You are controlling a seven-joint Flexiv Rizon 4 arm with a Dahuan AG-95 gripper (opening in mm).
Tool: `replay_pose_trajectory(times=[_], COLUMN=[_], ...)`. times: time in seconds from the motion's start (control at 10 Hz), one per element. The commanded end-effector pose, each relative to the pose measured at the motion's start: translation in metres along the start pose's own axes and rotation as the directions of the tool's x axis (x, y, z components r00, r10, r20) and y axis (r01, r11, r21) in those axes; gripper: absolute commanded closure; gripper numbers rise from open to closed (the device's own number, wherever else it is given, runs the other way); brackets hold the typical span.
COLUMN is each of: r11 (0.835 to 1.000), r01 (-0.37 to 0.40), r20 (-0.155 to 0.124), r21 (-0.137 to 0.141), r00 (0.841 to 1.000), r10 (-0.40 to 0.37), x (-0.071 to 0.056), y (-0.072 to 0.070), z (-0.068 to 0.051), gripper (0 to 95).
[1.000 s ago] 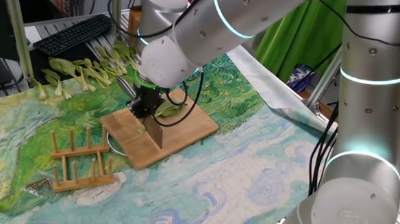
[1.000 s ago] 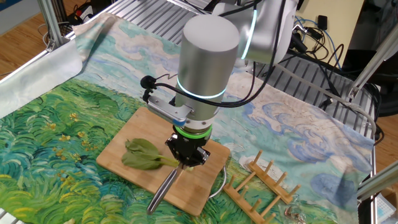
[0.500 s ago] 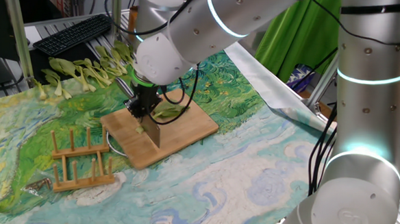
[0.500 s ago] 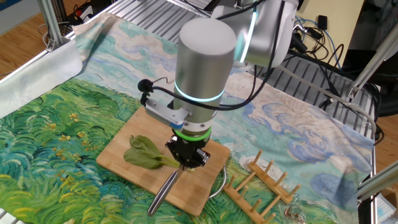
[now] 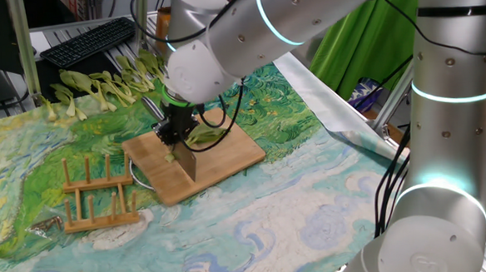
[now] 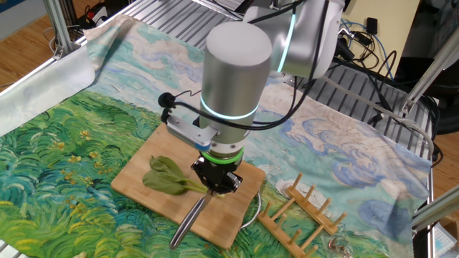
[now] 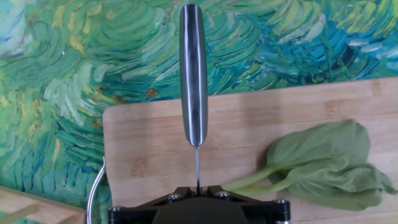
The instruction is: Chop the pakchoi
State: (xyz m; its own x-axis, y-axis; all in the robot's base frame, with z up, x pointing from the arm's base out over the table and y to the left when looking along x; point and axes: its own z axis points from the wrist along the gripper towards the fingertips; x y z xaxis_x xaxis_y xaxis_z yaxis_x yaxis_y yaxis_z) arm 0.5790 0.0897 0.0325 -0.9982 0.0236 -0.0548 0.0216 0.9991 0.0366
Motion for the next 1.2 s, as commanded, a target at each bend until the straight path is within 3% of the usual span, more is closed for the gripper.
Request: replay_pose_trajectory(times=[0.1,0.2,0.3,0.6,0.8,0.9,1.2], r11=[0.999,0.998,0.997,0.999,0.999,0.999,1.000], r01=[-0.043,-0.061,-0.064,-0.044,-0.043,-0.040,-0.015], r20=[0.000,-0.003,-0.003,-0.011,-0.022,-0.029,-0.029], r21=[-0.014,-0.030,-0.030,-0.006,-0.004,0.003,0.016], r00=[0.999,0.998,0.998,0.999,0.999,0.999,0.999], r10=[0.043,0.061,0.064,0.044,0.043,0.040,0.015], x=[0.001,0.000,0.001,0.001,0.002,0.003,-0.001], y=[0.012,0.017,0.021,0.020,0.019,0.016,0.007], z=[-0.004,-0.004,-0.004,-0.008,-0.014,-0.022,-0.028], gripper=[95.0,95.0,95.0,95.0,95.0,95.0,95.0])
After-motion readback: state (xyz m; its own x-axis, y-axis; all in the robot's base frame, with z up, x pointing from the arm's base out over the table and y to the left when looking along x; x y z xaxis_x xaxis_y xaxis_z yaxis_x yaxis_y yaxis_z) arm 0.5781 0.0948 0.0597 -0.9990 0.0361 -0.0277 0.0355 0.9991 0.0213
